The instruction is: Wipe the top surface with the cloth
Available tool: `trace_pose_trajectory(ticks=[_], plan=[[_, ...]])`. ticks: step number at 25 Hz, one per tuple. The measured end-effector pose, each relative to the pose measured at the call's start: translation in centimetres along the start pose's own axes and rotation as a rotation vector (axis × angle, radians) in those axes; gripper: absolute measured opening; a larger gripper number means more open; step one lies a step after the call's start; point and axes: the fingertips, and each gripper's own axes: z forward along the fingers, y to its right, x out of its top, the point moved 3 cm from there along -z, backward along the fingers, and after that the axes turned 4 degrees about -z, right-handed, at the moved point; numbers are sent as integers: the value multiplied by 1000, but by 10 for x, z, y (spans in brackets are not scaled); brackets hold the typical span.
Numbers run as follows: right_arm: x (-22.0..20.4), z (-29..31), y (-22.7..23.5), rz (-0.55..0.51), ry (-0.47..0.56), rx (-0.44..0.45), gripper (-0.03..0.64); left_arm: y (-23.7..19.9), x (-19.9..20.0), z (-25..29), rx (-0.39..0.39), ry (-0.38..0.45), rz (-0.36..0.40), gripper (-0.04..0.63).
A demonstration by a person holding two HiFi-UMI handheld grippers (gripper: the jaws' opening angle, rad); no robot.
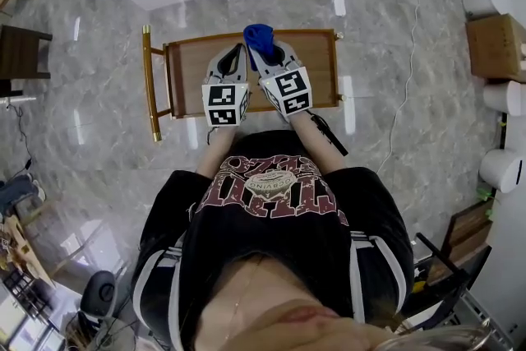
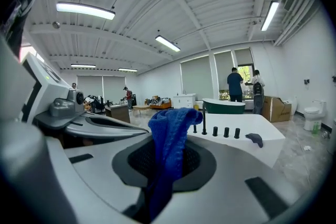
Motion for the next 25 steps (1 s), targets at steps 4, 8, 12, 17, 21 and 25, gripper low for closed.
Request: trace_pose_trajectory(ticks=[4,8,12,17,21,25], plan=[[23,-6,2,-14,51,-1,58,4,25,-6,8,46,43,46],[43,-12,4,-11,87,-15,58,7,49,-14,20,81,87,46],[63,-21,3,-28,131,-34,58,9,67,-22,23,117,119,46],[81,-31,5,-50,174,-51,58,15,82,-30,15,150,125,46],[88,-37,5,-68,190,-59,58,21,87,-32,4,164,126,46],[88,-40,4,-79,188,-63,58,24,85,-33,-1,162,133,46]])
